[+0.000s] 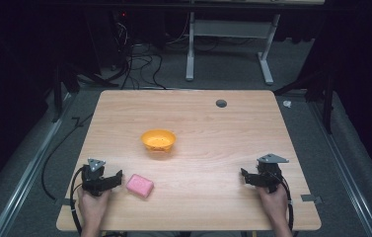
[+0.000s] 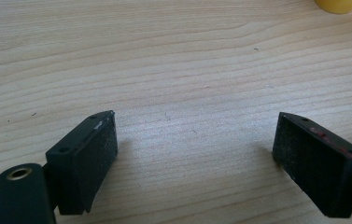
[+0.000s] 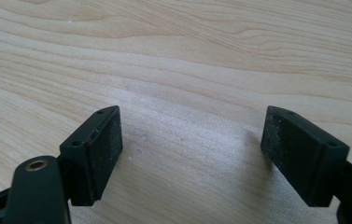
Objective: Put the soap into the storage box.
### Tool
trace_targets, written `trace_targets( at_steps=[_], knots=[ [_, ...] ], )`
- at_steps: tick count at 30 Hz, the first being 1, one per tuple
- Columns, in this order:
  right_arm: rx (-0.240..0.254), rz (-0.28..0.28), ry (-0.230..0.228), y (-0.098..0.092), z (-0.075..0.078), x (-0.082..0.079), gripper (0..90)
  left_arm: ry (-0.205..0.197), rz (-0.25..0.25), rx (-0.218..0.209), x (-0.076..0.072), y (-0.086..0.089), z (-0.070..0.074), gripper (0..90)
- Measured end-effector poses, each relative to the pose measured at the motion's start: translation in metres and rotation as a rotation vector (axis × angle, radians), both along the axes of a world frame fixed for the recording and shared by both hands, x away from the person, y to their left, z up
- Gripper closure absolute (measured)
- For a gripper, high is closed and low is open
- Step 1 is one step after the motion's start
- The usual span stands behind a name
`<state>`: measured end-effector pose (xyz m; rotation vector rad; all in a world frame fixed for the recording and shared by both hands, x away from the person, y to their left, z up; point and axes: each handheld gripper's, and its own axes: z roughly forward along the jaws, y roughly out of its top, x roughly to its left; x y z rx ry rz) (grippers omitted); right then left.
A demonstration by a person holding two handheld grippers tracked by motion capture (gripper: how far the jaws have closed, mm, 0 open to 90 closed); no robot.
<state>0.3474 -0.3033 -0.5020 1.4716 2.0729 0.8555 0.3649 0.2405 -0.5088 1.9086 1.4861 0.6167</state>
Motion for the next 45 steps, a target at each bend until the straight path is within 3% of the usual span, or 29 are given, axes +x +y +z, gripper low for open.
trace_targets(
  at_steps=[28, 45],
  knots=[
    [-0.002, 0.002, -0.002, 0.000, 0.000, 0.000, 21.3, -0.021, -0.010, 0.012, -0.005, -0.003, 0.007, 18.1],
    [-0.002, 0.002, -0.002, 0.000, 0.000, 0.000, 21.3, -0.071, -0.034, -0.037, -0.014, -0.004, 0.027, 18.6]
  ],
)
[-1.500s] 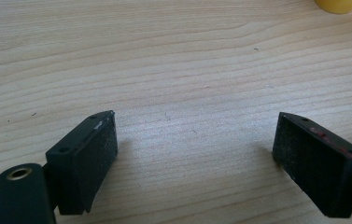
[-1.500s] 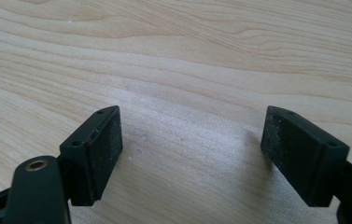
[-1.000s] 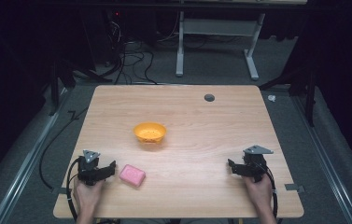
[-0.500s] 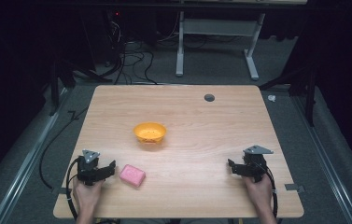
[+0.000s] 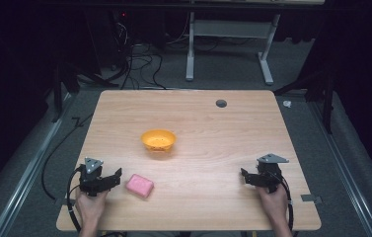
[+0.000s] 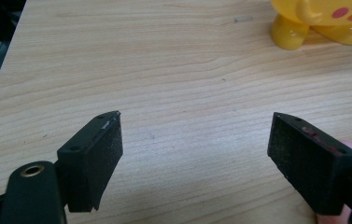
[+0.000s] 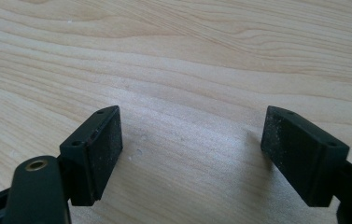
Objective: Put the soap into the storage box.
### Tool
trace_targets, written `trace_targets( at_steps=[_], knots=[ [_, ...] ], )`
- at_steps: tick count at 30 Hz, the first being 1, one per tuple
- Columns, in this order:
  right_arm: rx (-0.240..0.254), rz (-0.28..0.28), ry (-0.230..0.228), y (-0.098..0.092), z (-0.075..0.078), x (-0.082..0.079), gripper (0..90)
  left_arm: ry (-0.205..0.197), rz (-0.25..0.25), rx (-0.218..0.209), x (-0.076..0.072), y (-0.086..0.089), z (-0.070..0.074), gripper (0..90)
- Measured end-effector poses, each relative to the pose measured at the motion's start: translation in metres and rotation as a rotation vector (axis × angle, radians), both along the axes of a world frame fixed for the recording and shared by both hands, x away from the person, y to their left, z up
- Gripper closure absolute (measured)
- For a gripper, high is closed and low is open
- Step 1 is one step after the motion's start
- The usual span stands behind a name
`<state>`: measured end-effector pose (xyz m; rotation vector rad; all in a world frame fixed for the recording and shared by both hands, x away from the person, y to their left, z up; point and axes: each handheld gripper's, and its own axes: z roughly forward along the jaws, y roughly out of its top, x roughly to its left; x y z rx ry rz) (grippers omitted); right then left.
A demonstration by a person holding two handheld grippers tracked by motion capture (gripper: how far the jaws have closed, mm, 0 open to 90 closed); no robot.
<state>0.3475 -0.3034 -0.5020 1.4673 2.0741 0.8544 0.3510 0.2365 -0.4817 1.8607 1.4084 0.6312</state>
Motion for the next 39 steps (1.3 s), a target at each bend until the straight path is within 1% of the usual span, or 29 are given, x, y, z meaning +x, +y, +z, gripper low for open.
trace_targets(
  at_steps=[10, 11, 17, 23, 27, 37, 39],
  knots=[
    [0.001, -0.001, 0.001, 0.000, 0.000, 0.000, 21.3, -0.017, -0.042, -0.006, -0.007, -0.010, 0.011, 18.8],
    [0.000, 0.000, 0.000, 0.000, 0.000, 0.000, 21.3, -0.015, -0.054, -0.002, -0.008, -0.012, 0.013, 18.9],
    [0.002, -0.002, 0.001, 0.000, 0.000, 0.000, 21.3, -0.012, -0.075, -0.012, -0.012, -0.016, 0.018, 18.7],
    [0.002, -0.002, 0.001, 0.000, 0.000, 0.000, 21.3, -0.006, -0.104, -0.012, -0.017, -0.024, 0.020, 18.2],
    [0.001, -0.001, 0.001, 0.000, 0.000, 0.000, 21.3, -0.002, -0.126, -0.017, -0.021, -0.032, 0.020, 17.7],
    [0.003, -0.002, 0.002, 0.000, 0.000, 0.000, 21.3, 0.011, -0.168, -0.019, -0.026, -0.046, 0.021, 16.5],
    [0.002, -0.001, 0.001, 0.000, 0.000, 0.000, 21.3, 0.011, -0.169, -0.022, -0.026, -0.048, 0.020, 16.0]
  ],
)
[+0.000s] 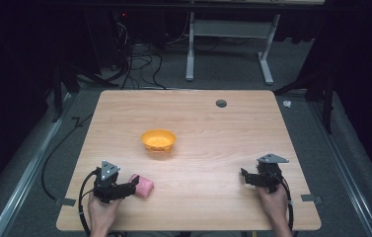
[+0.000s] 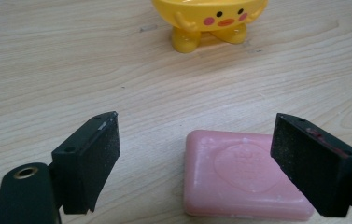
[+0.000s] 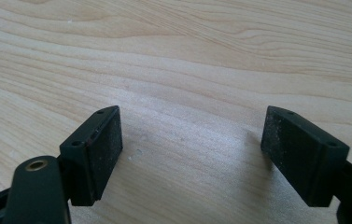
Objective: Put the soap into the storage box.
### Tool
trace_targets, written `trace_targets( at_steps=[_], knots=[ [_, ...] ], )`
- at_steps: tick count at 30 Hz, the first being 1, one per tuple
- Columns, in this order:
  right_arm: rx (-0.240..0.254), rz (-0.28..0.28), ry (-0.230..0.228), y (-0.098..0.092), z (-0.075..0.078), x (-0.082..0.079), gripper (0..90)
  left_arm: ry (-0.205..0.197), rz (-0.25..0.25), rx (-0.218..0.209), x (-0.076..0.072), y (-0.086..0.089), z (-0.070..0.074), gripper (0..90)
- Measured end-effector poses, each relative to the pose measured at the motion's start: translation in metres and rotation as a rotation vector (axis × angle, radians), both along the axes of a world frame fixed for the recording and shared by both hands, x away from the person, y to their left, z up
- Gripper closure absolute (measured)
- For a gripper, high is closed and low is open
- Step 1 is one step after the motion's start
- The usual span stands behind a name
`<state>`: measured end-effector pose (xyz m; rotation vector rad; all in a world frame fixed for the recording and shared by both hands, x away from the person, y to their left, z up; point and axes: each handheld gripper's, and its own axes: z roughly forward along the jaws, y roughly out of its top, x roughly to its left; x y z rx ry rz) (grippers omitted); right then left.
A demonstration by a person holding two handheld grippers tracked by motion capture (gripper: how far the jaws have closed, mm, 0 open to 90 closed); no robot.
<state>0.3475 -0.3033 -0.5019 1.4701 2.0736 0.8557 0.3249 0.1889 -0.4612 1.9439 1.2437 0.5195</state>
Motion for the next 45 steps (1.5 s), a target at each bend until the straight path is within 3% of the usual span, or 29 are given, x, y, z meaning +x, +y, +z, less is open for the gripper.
trace_targets(
  at_steps=[15, 45],
  knots=[
    [0.001, -0.001, 0.001, 0.000, 0.000, 0.000, 21.3, 0.033, -0.038, 0.013, -0.003, -0.018, -0.009, 14.8],
    [0.001, 0.000, 0.000, 0.000, 0.000, 0.000, 21.3, 0.095, -0.049, 0.066, -0.001, -0.036, -0.028, 9.5]
  ],
)
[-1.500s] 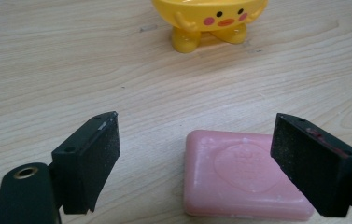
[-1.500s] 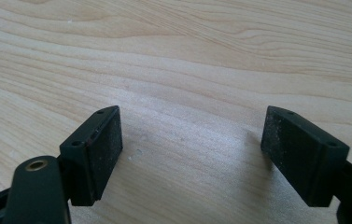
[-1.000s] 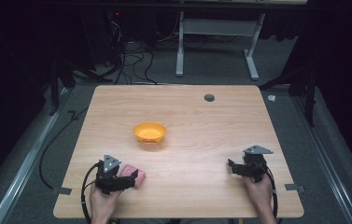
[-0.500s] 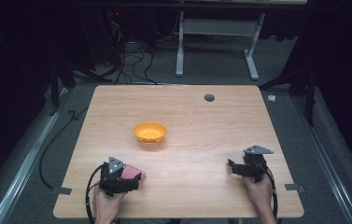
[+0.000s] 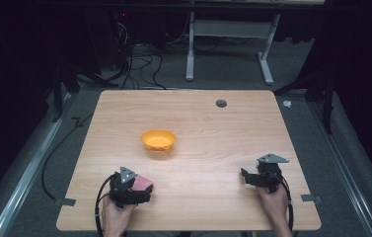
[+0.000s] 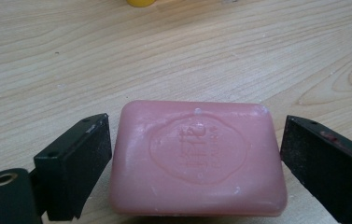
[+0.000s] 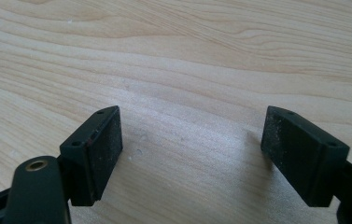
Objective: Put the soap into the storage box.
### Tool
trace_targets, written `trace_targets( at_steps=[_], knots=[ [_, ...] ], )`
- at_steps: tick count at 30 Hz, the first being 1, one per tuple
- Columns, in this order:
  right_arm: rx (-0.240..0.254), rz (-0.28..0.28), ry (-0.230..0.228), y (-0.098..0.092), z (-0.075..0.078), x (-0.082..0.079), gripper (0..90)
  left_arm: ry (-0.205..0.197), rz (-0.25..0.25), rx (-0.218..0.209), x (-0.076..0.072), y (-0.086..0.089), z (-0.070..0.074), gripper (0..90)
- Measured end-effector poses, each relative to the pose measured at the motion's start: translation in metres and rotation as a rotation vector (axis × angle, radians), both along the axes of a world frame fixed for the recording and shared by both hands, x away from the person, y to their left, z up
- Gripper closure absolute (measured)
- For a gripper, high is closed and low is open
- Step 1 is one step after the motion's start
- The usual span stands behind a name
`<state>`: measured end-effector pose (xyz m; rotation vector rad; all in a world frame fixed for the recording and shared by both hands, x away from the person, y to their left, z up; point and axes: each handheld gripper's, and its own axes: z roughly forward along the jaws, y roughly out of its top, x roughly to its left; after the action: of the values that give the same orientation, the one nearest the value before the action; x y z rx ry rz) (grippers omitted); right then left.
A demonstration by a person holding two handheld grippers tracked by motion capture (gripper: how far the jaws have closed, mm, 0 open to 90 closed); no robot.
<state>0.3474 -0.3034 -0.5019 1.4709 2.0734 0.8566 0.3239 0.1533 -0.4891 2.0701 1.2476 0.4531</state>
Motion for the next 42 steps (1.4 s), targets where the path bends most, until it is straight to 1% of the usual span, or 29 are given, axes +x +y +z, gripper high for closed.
trace_targets(
  at_steps=[3, 11, 13, 20, 25, 32, 37, 39, 42],
  knots=[
    [0.000, 0.000, 0.000, 0.0000, 0.0000, 0.0000, 21.3, 0.017, -0.006, 0.013, 0.0014, -0.0027, -0.0034, 9.5],
    [0.000, 0.000, 0.000, 0.0000, 0.0000, 0.0000, 21.3, 0.032, 0.000, 0.031, 0.0031, -0.0051, -0.0074, 10.0],
    [0.000, 0.000, 0.000, 0.0000, 0.0000, -0.0001, 21.3, 0.039, 0.000, 0.043, 0.0033, -0.0055, -0.0086, 10.7],
    [0.000, -0.001, 0.000, 0.0000, 0.0000, -0.0001, 21.2, 0.041, 0.001, 0.047, 0.0029, -0.0050, -0.0098, 13.0],
    [-0.001, 0.001, -0.001, -0.0001, -0.0001, 0.0000, 21.2, 0.041, -0.003, 0.058, 0.0030, -0.0055, -0.0094, 13.3],
    [-0.001, 0.001, -0.001, -0.0001, -0.0001, 0.0000, 21.2, 0.054, -0.010, 0.064, 0.0035, -0.0058, -0.0083, 13.5],
    [-0.001, 0.001, -0.001, -0.0001, 0.0000, 0.0000, 21.2, 0.056, -0.003, 0.064, 0.0033, -0.0064, -0.0080, 13.5],
    [-0.001, 0.001, -0.001, -0.0001, 0.0000, 0.0000, 21.3, 0.050, 0.002, 0.074, 0.0028, -0.0074, -0.0076, 13.6],
    [-0.001, 0.001, -0.001, -0.0002, 0.0000, 0.0000, 21.3, 0.050, 0.000, 0.077, 0.0027, -0.0077, -0.0069, 13.6]
  ],
)
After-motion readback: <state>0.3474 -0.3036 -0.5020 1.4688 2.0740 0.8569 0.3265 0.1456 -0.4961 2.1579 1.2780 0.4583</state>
